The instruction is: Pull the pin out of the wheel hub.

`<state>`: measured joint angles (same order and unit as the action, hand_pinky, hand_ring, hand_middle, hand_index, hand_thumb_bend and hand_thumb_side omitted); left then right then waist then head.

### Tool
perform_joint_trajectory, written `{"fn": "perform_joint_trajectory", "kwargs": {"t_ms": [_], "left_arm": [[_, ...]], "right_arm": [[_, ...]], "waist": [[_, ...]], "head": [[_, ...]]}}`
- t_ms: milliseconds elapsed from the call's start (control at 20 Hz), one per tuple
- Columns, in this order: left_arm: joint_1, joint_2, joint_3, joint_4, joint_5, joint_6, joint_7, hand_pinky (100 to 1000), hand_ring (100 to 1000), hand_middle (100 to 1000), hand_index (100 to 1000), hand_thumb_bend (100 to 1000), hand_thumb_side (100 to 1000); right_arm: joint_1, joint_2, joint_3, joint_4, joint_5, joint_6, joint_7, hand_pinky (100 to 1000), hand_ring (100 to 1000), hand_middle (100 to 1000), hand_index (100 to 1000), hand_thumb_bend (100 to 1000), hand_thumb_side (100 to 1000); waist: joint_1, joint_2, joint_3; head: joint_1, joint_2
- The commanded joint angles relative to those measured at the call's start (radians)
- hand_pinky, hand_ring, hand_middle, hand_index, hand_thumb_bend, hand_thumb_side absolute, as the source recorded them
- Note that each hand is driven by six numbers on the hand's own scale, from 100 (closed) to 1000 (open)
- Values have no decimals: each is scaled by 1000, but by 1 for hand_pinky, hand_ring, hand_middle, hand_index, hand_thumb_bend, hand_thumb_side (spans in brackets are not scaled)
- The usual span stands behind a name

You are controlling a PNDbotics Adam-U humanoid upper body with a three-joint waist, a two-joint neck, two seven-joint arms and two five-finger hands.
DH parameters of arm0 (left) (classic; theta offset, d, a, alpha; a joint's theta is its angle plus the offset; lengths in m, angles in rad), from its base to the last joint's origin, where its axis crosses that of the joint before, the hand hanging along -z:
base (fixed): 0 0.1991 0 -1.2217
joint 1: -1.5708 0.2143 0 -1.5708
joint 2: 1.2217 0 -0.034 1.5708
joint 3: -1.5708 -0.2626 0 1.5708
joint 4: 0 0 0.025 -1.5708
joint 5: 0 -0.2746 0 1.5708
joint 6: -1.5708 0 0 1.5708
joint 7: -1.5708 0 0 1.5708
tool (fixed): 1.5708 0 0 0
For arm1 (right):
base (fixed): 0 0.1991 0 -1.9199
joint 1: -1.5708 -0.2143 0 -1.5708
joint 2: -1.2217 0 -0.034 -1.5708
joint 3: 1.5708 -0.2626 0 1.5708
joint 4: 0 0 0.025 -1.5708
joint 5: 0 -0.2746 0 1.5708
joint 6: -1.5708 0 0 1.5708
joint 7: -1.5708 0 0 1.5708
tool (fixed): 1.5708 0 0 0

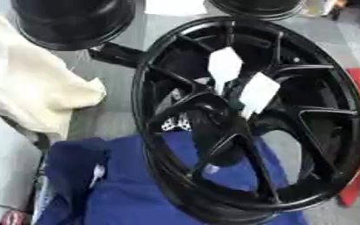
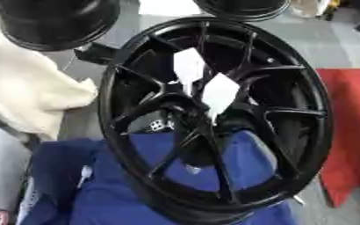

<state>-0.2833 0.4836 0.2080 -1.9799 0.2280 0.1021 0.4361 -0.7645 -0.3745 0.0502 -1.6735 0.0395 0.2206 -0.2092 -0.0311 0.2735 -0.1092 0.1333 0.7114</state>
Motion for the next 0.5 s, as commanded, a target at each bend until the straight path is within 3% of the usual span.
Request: {"fn": "perform_joint_trajectory", "kwargs": {"t_ms": [50, 500], "left_arm": [[-8, 13, 12, -20, -3, -1, 3, 689, 727, 636, 729, 100, 705], [-8, 17, 14, -20, -9, 0, 6, 691, 728, 637, 730, 100, 702]], "right_arm": [[-15, -18, -5, -11, -6, -4, 4, 675, 572, 565, 694, 100, 711], [-17, -22, -5, -15, -7, -6, 4, 675, 572, 564, 694, 100, 713]], "waist": [[5, -18, 0], [14, -8, -2]], "head": [[-2, -5], [-3, -9]]}}
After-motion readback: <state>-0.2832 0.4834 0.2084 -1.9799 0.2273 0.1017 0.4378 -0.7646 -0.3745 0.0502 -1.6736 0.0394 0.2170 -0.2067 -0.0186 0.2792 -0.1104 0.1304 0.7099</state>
